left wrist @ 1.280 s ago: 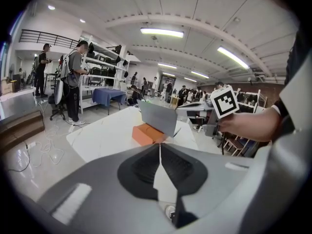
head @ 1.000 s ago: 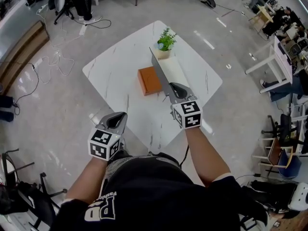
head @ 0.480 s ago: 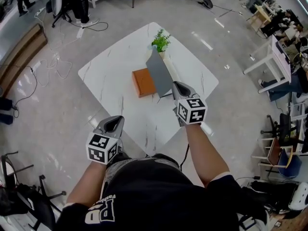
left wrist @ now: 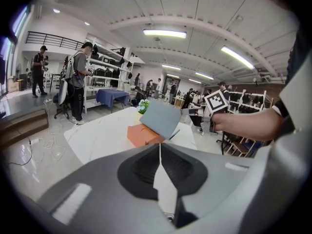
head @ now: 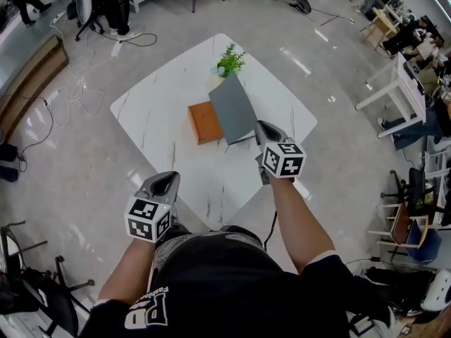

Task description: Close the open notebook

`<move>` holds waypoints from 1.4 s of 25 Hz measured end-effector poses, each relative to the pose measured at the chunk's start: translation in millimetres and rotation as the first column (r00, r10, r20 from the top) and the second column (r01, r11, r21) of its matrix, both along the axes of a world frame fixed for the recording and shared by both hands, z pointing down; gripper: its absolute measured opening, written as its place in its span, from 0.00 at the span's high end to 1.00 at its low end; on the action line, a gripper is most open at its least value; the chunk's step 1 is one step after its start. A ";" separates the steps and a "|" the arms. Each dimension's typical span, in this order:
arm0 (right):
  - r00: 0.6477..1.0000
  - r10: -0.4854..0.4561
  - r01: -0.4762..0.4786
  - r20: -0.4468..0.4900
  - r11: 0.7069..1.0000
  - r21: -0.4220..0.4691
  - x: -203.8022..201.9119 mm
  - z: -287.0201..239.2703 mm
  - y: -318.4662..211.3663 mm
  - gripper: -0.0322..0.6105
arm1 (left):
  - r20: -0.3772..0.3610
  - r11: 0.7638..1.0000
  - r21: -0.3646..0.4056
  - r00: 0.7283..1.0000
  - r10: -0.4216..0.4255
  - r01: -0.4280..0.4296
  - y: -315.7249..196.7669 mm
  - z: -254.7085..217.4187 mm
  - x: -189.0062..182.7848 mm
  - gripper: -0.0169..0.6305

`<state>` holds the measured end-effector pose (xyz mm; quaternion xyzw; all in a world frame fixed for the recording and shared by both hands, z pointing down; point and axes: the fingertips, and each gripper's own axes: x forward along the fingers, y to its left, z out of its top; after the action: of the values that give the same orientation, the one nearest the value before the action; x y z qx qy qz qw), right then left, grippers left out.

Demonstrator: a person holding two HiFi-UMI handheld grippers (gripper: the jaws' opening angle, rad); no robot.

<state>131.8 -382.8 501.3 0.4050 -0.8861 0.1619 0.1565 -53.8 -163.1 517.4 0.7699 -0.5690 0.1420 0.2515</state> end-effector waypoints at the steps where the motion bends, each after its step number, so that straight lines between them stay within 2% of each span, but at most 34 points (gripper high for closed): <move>1: 1.000 0.008 -0.008 0.012 1.000 -0.012 2.7 2.4 -2.3 0.94 | 0.000 1.000 -0.001 1.000 -0.002 0.002 -0.6 0.2 0.8 0.87; 6: 0.998 0.049 -0.046 0.049 0.996 -0.070 17.3 16.3 -11.6 0.94 | 0.003 1.000 0.000 1.000 -0.016 0.016 -1.9 0.5 3.1 0.87; 20: 0.995 0.103 -0.100 0.008 0.977 -0.188 49.2 73.5 -33.6 0.93 | 0.013 0.999 -0.032 1.000 -0.015 0.015 -8.3 10.1 15.8 0.87; 29: 0.993 0.116 -0.113 -0.002 0.965 -0.238 57.6 100.4 -38.2 0.93 | 0.025 0.998 -0.056 1.000 -0.012 0.014 -11.0 13.7 16.6 0.87; 35: 0.990 0.138 -0.124 0.030 0.951 -0.284 59.0 111.8 -38.4 0.93 | 0.026 0.998 -0.061 1.000 -0.007 0.008 -11.9 14.4 15.3 0.87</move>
<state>190.8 -421.2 613.1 0.4323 -0.8289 0.3065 0.1794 -38.6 -175.1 531.8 0.7579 -0.5704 0.1681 0.2682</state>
